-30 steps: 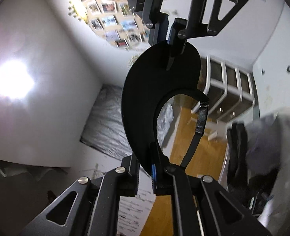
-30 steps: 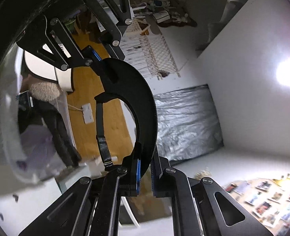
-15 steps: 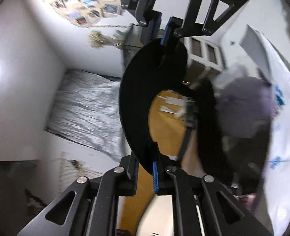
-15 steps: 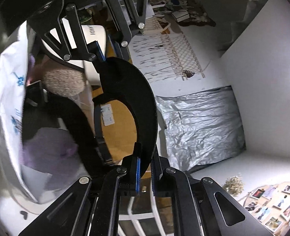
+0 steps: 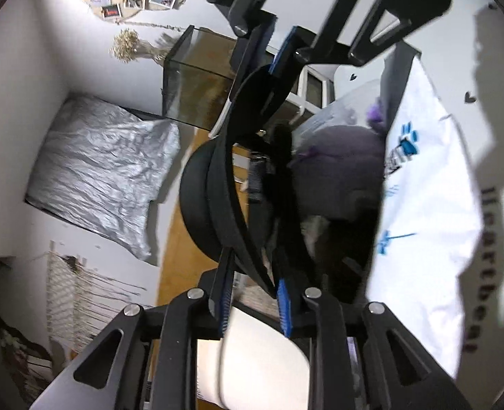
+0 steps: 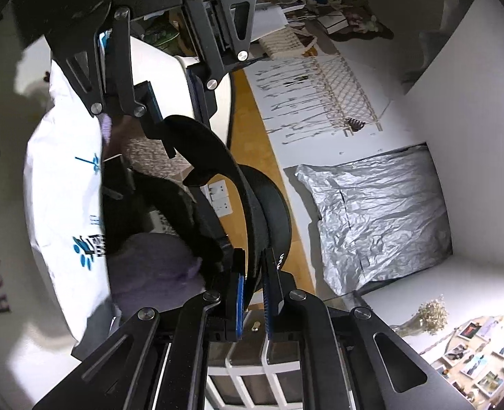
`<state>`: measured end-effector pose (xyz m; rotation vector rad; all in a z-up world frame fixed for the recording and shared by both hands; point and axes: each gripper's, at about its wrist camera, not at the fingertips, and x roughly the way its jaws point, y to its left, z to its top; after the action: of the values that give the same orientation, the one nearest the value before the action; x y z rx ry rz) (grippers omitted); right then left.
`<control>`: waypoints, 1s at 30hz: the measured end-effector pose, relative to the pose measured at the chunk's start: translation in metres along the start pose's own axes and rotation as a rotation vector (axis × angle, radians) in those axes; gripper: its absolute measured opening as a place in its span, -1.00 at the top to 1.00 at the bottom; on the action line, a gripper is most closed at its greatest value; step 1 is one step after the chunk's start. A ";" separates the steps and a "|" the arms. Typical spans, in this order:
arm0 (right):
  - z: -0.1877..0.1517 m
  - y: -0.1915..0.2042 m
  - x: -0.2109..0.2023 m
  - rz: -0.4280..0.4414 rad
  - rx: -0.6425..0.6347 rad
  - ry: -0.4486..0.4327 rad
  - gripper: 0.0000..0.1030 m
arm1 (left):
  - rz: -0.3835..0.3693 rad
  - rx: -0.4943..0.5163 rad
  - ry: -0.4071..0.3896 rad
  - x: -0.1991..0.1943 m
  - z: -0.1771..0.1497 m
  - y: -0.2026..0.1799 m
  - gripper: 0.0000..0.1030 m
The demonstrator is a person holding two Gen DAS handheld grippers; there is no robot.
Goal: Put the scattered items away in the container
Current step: 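Lower the black visor into the box beside the white visor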
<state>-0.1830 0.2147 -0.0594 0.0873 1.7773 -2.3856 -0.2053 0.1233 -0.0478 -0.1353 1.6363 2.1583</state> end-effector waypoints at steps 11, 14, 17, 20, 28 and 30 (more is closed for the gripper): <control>0.000 0.016 0.007 0.085 -0.014 0.054 0.75 | -0.107 -0.174 -0.026 -0.031 0.003 0.005 0.20; -0.002 0.025 0.009 0.109 -0.033 0.066 0.71 | -0.111 -0.226 -0.024 -0.033 0.006 0.009 0.17; -0.004 0.029 0.011 0.127 -0.029 0.079 0.68 | -0.098 -0.275 -0.004 -0.026 0.011 0.011 0.17; -0.004 0.029 0.014 0.151 -0.012 0.094 0.65 | -0.123 -0.327 0.025 -0.014 0.020 0.010 0.17; -0.014 0.019 0.020 0.217 0.063 0.122 0.57 | -0.195 -0.395 0.066 0.010 0.036 0.001 0.17; -0.018 0.016 0.018 0.267 0.108 0.134 0.57 | -0.207 -0.405 0.064 0.013 0.037 0.000 0.17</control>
<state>-0.1993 0.2258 -0.0821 0.4775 1.5725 -2.3252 -0.2105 0.1611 -0.0409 -0.4759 1.1369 2.3094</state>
